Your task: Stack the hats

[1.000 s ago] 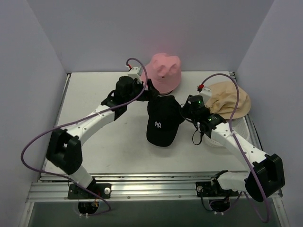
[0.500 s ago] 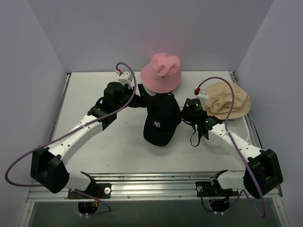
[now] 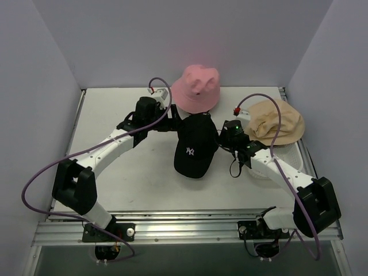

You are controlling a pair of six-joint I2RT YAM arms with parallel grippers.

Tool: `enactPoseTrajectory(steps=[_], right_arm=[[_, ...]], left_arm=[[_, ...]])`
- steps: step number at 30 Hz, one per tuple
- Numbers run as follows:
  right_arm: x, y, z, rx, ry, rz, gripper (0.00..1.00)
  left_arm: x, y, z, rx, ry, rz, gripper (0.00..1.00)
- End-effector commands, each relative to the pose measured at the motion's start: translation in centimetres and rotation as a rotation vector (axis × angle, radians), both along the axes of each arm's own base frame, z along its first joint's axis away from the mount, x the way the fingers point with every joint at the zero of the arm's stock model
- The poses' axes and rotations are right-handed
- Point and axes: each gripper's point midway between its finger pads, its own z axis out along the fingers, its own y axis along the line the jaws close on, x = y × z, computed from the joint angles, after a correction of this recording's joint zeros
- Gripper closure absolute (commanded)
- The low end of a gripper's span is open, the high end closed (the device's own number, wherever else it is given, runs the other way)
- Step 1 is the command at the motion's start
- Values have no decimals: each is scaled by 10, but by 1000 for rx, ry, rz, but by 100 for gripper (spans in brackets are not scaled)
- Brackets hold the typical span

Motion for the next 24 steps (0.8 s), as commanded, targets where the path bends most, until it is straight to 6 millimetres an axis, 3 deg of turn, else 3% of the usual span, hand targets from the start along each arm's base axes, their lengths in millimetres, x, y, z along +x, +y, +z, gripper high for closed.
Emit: enactPoseTrajectory(steps=[1,4,9,13,22,24], right_arm=[[8,3,4,-3,-17,4,69],[9,3,6,-6,-21,7,69],[14,2,4,-7,-13,24,68],[16,-11,8,-17,-8,7,68],[6,-52,42,-17,-27,-83,67],[2,-57,49,-16,-32,-88,67]], left_arm=[[5,-7,24,-29,-54,-37,13],[0,-16,37,-70,-84,-87,13],[-15,-16,76,-126,-173,-123,12],[-28,-18,101,-155,-211,-152,11],[-43,-28,123,-141,-242,-199,10],[-52,-37,119,-85,-242,-221,10]])
